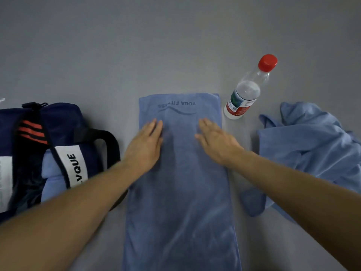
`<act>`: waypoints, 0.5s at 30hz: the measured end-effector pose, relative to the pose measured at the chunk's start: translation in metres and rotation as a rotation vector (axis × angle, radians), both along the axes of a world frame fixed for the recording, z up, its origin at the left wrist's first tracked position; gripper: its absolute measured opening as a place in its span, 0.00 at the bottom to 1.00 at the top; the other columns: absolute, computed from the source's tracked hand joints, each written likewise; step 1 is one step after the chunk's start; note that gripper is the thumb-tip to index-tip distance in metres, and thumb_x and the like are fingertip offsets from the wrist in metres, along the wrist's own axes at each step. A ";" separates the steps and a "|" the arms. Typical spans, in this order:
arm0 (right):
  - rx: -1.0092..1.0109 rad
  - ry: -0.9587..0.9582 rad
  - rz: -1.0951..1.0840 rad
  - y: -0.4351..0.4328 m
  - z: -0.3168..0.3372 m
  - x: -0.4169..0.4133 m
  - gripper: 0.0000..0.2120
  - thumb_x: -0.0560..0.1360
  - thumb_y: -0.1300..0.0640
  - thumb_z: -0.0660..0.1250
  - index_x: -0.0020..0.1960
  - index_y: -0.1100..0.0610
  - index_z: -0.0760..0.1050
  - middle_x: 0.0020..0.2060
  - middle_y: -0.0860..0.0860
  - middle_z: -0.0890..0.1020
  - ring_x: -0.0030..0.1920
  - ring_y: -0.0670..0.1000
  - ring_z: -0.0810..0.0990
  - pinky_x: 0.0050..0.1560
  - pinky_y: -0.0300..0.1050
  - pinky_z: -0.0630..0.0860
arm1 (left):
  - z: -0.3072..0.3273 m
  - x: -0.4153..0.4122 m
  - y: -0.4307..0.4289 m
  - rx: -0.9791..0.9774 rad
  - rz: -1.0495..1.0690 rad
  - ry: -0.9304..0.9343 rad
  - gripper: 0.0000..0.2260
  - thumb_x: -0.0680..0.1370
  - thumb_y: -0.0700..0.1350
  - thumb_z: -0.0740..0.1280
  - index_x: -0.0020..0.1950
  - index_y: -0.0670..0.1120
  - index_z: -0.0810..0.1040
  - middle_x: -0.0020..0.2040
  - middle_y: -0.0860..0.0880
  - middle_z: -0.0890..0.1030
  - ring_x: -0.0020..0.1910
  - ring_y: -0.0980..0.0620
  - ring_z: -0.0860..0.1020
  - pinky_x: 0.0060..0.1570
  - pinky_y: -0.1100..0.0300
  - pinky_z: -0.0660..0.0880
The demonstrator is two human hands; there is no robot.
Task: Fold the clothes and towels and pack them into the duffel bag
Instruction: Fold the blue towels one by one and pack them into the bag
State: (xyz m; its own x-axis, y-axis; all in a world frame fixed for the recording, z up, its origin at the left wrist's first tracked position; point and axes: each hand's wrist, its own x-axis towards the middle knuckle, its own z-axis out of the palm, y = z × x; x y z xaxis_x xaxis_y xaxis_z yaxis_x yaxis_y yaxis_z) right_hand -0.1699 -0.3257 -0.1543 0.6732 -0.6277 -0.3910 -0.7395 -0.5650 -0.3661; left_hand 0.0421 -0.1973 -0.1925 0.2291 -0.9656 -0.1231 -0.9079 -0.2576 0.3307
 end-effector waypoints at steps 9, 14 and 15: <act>-0.126 0.080 0.010 -0.044 -0.050 0.034 0.36 0.83 0.37 0.45 0.82 0.57 0.40 0.81 0.53 0.41 0.80 0.53 0.39 0.79 0.54 0.41 | -0.019 0.059 -0.086 0.366 -0.115 -0.188 0.31 0.83 0.62 0.48 0.81 0.54 0.38 0.82 0.47 0.38 0.81 0.46 0.40 0.79 0.46 0.45; -0.287 0.126 0.099 -0.041 -0.071 0.025 0.41 0.77 0.31 0.35 0.82 0.56 0.38 0.81 0.54 0.42 0.80 0.54 0.38 0.79 0.56 0.40 | -0.015 0.096 -0.086 0.366 -0.190 -0.306 0.30 0.80 0.67 0.42 0.79 0.61 0.34 0.82 0.50 0.37 0.81 0.49 0.39 0.79 0.48 0.43; -0.294 0.100 0.101 -0.046 -0.071 0.027 0.41 0.77 0.31 0.34 0.82 0.56 0.41 0.81 0.54 0.44 0.81 0.54 0.41 0.79 0.57 0.41 | -0.014 0.102 -0.088 0.351 -0.178 -0.298 0.31 0.80 0.66 0.42 0.79 0.61 0.35 0.82 0.49 0.39 0.81 0.49 0.40 0.79 0.48 0.43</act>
